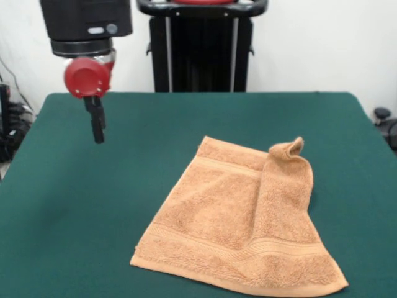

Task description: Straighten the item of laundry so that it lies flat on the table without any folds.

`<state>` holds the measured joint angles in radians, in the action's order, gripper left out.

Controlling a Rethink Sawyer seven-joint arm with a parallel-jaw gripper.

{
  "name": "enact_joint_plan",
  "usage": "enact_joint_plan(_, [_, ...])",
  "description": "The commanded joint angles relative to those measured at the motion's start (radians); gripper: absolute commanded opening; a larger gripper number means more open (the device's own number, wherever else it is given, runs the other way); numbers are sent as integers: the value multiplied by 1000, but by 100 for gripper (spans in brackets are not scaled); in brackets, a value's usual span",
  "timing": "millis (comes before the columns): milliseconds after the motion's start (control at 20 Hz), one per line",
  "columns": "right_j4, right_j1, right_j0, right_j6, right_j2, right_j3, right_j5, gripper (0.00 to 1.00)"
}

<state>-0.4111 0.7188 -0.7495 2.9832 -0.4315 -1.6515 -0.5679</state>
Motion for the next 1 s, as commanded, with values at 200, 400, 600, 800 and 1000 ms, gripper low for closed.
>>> enact_joint_plan(200, [-288, 34, 168, -286, 42, 143, -87, 100])
enact_joint_plan(400, [-376, 68, 204, -316, 54, 173, -136, 100])
enact_joint_plan(600, [-434, 44, 196, -343, 45, 185, -120, 100])
enact_joint_plan(800, [-442, 6, 153, -390, 2, 202, -98, 100])
enact_joint_plan(1000, [-433, -46, 103, -466, -59, 231, -88, 100])
